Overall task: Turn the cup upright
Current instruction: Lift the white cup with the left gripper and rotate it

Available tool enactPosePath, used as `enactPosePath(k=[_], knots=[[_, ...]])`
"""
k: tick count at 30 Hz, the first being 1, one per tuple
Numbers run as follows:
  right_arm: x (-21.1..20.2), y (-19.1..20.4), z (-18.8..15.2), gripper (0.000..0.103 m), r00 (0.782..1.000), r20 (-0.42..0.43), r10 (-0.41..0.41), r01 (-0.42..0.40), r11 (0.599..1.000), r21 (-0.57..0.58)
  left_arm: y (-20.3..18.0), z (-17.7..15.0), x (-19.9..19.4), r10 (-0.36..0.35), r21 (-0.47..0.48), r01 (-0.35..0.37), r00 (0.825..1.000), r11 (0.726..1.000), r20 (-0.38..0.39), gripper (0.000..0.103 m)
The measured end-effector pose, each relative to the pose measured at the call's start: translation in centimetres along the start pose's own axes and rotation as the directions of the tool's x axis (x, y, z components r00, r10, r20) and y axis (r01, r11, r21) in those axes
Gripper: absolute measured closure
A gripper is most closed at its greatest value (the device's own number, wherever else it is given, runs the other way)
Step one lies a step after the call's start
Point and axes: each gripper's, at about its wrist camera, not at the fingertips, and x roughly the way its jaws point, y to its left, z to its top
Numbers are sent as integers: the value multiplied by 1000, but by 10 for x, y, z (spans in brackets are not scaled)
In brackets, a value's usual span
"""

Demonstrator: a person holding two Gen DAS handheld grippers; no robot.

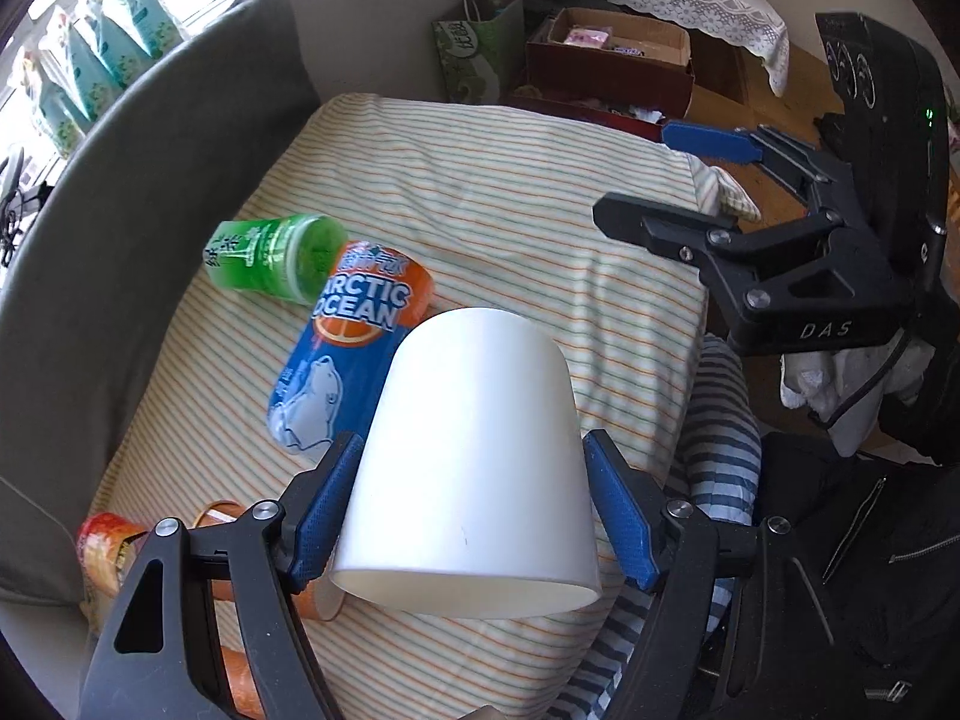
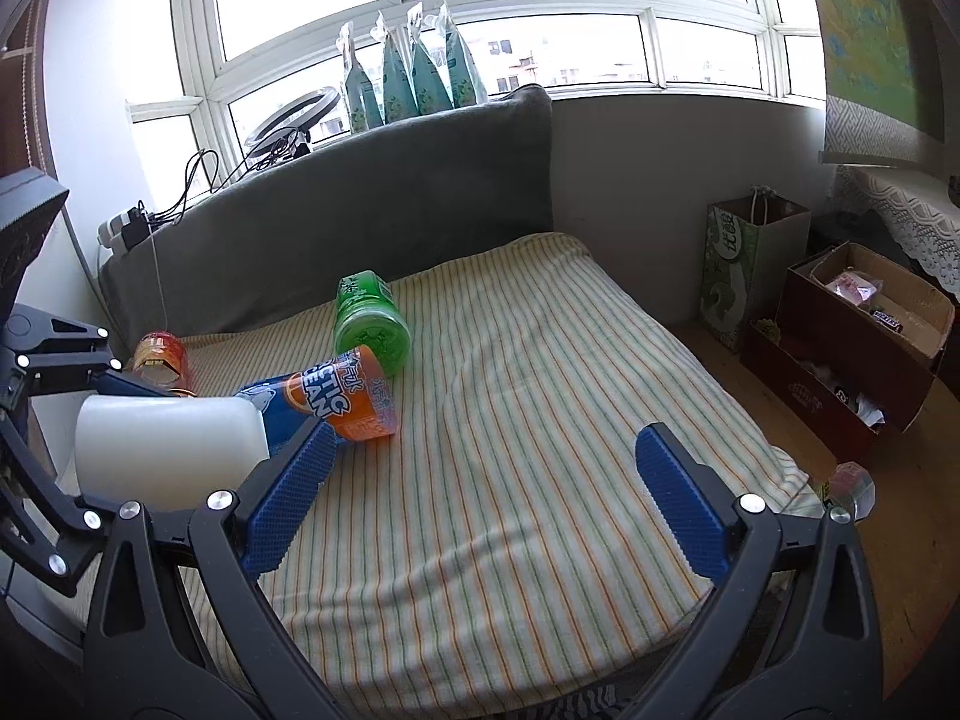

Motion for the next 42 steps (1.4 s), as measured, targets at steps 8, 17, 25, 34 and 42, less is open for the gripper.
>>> enactPosePath(k=[8, 17, 25, 34, 42], knots=[[-10, -5, -6, 1, 1000, -2, -4, 4, 1000, 9, 1, -6, 28, 0, 2, 0, 1000, 1000, 19, 28], [-7, 2, -9, 1, 1000, -17, 10, -10, 1000, -1, 18, -15, 41, -10, -55, 10, 1000, 998, 7, 22], [0, 24, -1, 1, 991, -47, 124, -128, 986, -110, 26, -28, 33, 7, -105, -8, 1000, 994, -11, 20], [21, 71, 20, 1, 902, -260, 344, -429, 784, -449, 36, -58, -19, 29, -216, -14, 997, 976, 68, 20], [32, 139, -5, 1, 813, -487, 318, -579, 355, -734, 44, -105, -45, 51, -413, -14, 996, 911, 78, 20]])
